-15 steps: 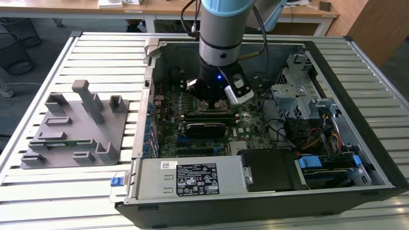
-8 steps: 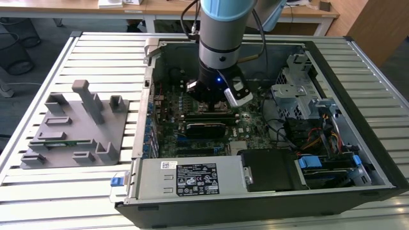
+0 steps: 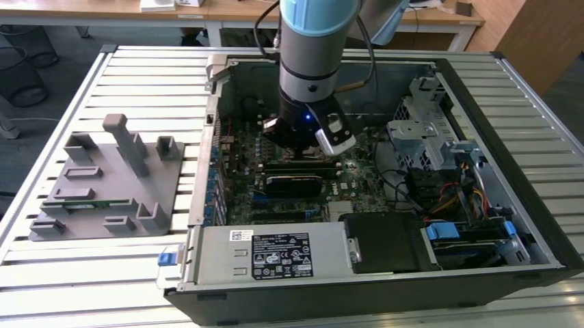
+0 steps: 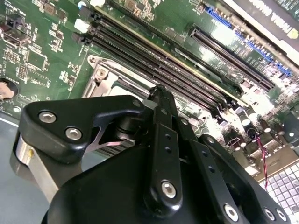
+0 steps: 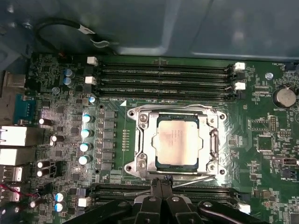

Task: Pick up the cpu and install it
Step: 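Install the second cpu locking lever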

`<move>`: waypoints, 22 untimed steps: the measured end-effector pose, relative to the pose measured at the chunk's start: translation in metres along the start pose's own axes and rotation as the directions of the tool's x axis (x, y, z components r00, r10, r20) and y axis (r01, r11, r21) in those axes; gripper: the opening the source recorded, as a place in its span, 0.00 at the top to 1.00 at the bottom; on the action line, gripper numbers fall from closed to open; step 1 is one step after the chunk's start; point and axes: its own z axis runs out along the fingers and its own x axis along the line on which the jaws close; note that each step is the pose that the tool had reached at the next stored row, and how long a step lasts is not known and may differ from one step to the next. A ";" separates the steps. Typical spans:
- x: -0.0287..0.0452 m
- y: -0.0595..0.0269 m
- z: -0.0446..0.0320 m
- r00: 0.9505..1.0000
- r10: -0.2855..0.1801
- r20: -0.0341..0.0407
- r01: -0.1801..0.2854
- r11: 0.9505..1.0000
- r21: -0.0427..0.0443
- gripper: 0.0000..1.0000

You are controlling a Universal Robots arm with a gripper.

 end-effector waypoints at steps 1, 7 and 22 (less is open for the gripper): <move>0.0003 -0.0003 0.0005 1.000 0.000 0.000 0.000 1.000 -0.004 0.89; 0.0015 -0.0036 0.0024 1.000 0.000 0.000 0.000 1.000 -0.007 0.89; 0.0079 -0.0114 0.0077 1.000 0.000 0.001 0.000 0.999 -0.037 0.89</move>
